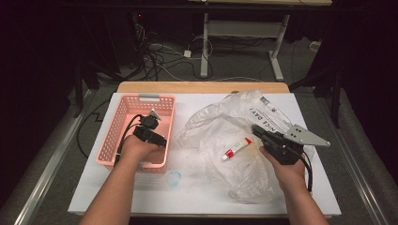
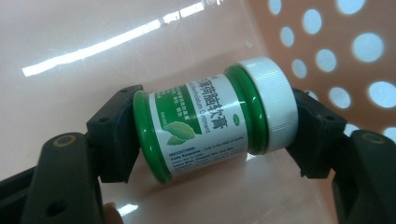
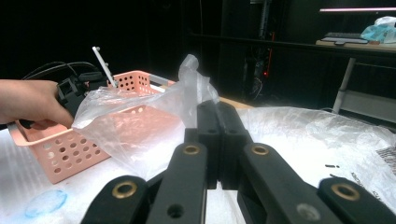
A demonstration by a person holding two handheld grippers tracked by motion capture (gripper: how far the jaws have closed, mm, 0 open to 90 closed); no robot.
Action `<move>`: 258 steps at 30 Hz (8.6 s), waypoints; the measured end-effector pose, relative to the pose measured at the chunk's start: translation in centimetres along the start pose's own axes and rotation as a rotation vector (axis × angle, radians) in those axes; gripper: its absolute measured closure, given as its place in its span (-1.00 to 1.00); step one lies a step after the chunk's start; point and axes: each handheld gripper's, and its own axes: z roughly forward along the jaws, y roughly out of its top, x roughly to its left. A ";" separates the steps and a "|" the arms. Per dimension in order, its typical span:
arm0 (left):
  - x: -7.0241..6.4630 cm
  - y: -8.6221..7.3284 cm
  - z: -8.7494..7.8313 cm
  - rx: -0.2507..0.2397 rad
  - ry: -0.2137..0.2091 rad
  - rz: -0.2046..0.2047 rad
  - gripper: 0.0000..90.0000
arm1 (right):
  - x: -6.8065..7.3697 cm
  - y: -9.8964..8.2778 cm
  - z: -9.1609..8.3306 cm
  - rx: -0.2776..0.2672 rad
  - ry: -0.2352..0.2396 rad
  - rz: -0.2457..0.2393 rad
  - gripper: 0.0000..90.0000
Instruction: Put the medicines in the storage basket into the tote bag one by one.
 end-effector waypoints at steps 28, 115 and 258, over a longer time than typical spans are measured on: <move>-0.1 -2.8 -4.9 -0.173 -0.027 0.019 -0.36 | 0.0 0.2 -0.1 -0.009 -0.001 -0.007 1.00; -10.4 -10.9 -6.6 -0.651 -0.206 0.279 -0.35 | 0.2 0.0 0.0 -0.002 0.008 -0.015 1.00; -10.3 -12.7 -4.6 -0.666 -0.196 0.305 -1.00 | 0.3 0.0 -0.1 0.005 0.011 -0.008 1.00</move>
